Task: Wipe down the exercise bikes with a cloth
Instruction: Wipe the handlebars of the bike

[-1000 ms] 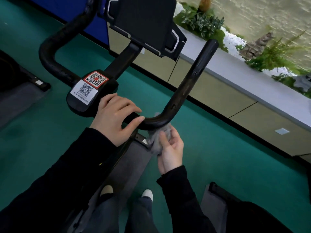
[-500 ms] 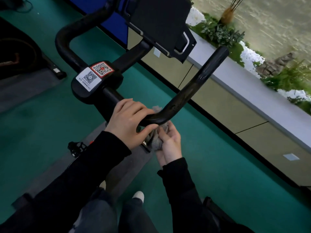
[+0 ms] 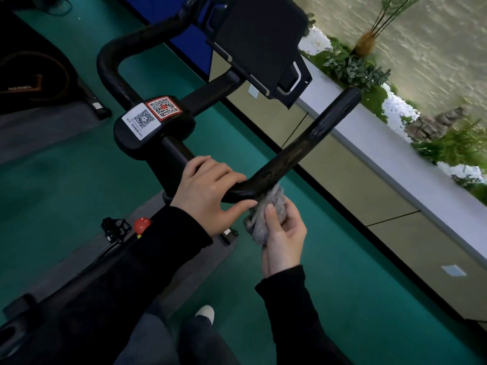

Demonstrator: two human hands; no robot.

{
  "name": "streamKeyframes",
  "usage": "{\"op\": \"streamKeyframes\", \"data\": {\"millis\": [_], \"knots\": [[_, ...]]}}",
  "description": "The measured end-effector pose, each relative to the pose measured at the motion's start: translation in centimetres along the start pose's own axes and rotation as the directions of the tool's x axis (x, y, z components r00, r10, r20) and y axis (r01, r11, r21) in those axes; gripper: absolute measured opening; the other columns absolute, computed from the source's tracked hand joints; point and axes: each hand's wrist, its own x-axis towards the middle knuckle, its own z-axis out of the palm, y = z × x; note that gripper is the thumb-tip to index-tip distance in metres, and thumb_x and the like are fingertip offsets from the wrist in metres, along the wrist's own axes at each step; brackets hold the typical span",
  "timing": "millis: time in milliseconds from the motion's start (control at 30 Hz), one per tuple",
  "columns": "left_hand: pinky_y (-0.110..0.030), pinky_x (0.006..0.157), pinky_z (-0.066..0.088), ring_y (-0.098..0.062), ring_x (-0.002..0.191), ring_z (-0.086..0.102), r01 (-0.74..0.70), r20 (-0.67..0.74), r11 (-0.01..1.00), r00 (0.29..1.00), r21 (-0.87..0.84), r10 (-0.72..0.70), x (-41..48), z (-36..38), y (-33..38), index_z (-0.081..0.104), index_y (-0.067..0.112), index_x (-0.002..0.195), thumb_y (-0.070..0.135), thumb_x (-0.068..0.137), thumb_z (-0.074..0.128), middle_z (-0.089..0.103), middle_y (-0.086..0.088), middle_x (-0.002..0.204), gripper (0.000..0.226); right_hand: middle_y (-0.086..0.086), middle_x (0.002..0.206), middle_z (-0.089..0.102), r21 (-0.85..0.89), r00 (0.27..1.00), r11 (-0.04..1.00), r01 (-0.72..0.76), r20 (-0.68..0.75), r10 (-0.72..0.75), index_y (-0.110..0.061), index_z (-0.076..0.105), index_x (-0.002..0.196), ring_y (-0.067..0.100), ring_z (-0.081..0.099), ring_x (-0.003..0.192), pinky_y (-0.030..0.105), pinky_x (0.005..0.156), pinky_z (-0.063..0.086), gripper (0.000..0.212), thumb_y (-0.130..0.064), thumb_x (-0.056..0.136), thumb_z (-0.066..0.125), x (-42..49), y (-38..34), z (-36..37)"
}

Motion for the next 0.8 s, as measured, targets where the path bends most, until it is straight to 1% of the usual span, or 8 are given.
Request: {"op": "streamKeyframes", "data": {"millis": [67, 100, 167, 267, 333, 467, 600, 800], "knots": [[-0.034, 0.097, 0.030, -0.022, 0.080, 0.061, 0.012, -0.028, 1.000, 1.000, -0.001, -0.012, 0.1, 0.4, 0.3, 0.070, 0.016, 0.090, 0.049, 0.081, 0.059, 0.064, 0.003, 0.080, 0.036, 0.007, 0.112, 0.062, -0.195, 0.965, 0.957, 0.214, -0.111, -0.238, -0.008, 0.061, 0.111, 0.010, 0.060, 0.104, 0.033, 0.096, 0.047, 0.024, 0.003, 0.090, 0.057, 0.6, -0.7, -0.3], [-0.033, 0.096, 0.029, -0.023, 0.079, 0.061, 0.019, -0.042, 1.000, 0.999, -0.005, -0.019, 0.1, 0.5, 0.3, 0.070, 0.017, 0.089, 0.047, 0.081, 0.059, 0.064, 0.004, 0.079, 0.033, 0.005, 0.114, 0.056, -0.333, 0.912, 0.878, 0.344, -0.106, -0.397, -0.008, 0.062, 0.111, 0.001, 0.056, 0.107, 0.024, 0.096, 0.044, 0.025, 0.003, 0.088, 0.059, 1.1, -1.1, -0.3], [-0.033, 0.094, 0.029, -0.023, 0.078, 0.061, 0.030, -0.053, 0.999, 0.998, -0.011, -0.031, 0.1, 0.6, 0.2, 0.071, 0.018, 0.088, 0.047, 0.081, 0.059, 0.064, 0.004, 0.078, 0.032, 0.008, 0.114, 0.047, -0.528, 0.767, 0.627, 0.572, 0.074, -0.638, -0.004, 0.064, 0.112, -0.006, 0.047, 0.109, 0.011, 0.093, 0.039, 0.031, 0.006, 0.083, 0.061, 1.9, -1.8, 0.1], [-0.033, 0.091, 0.029, -0.023, 0.075, 0.061, 0.040, -0.053, 0.999, 0.998, -0.014, -0.041, 0.2, 0.7, 0.2, 0.071, 0.017, 0.085, 0.049, 0.080, 0.058, 0.063, 0.003, 0.076, 0.034, 0.014, 0.110, 0.053, -0.583, 0.593, 0.281, 0.762, 0.453, -0.666, -0.002, 0.065, 0.113, 0.016, 0.049, 0.107, 0.017, 0.094, 0.038, 0.043, 0.016, 0.075, 0.058, 2.2, -2.2, 0.7], [-0.032, 0.090, 0.029, -0.023, 0.075, 0.060, 0.042, -0.050, 0.999, 0.998, -0.019, -0.043, 0.2, 0.6, 0.2, 0.071, 0.018, 0.086, 0.048, 0.080, 0.060, 0.063, 0.004, 0.076, 0.033, 0.016, 0.108, 0.058, -0.594, 0.544, 0.163, 0.788, 0.546, -0.637, -0.002, 0.066, 0.114, 0.025, 0.051, 0.102, 0.020, 0.095, 0.039, 0.046, 0.018, 0.073, 0.055, 3.3, -2.8, 0.1], [-0.031, 0.091, 0.028, -0.021, 0.077, 0.059, 0.053, -0.058, 0.997, 0.997, -0.048, -0.055, 0.1, 0.6, 0.2, 0.071, 0.019, 0.087, 0.045, 0.079, 0.066, 0.063, 0.006, 0.077, 0.028, 0.011, 0.106, 0.060, -0.659, 0.605, 0.188, 0.729, 0.490, -0.628, -0.002, 0.062, 0.116, 0.024, 0.054, 0.099, 0.025, 0.090, 0.044, 0.046, 0.016, 0.074, 0.058, 5.2, -4.5, -0.7], [-0.031, 0.091, 0.027, -0.020, 0.078, 0.058, 0.066, -0.046, 0.996, 0.997, -0.054, -0.069, 0.1, 0.6, 0.3, 0.071, 0.019, 0.089, 0.049, 0.078, 0.063, 0.063, 0.007, 0.078, 0.032, 0.008, 0.101, 0.063, -0.559, 0.558, 0.207, 0.803, 0.582, -0.592, -0.002, 0.063, 0.101, 0.021, 0.058, 0.094, 0.022, 0.085, 0.045, 0.030, 0.010, 0.074, 0.068, 4.7, -4.6, -0.6], [-0.033, 0.091, 0.028, -0.021, 0.078, 0.059, 0.084, -0.037, 0.995, 0.996, -0.045, -0.086, 0.1, 0.5, 0.4, 0.071, 0.018, 0.088, 0.045, 0.076, 0.067, 0.064, 0.006, 0.078, 0.030, 0.012, 0.102, 0.064, -0.542, 0.559, 0.227, 0.809, 0.592, -0.580, 0.000, 0.068, 0.098, 0.021, 0.060, 0.097, 0.024, 0.089, 0.046, 0.018, 0.000, 0.080, 0.069, 5.8, -5.5, -0.8]]}}
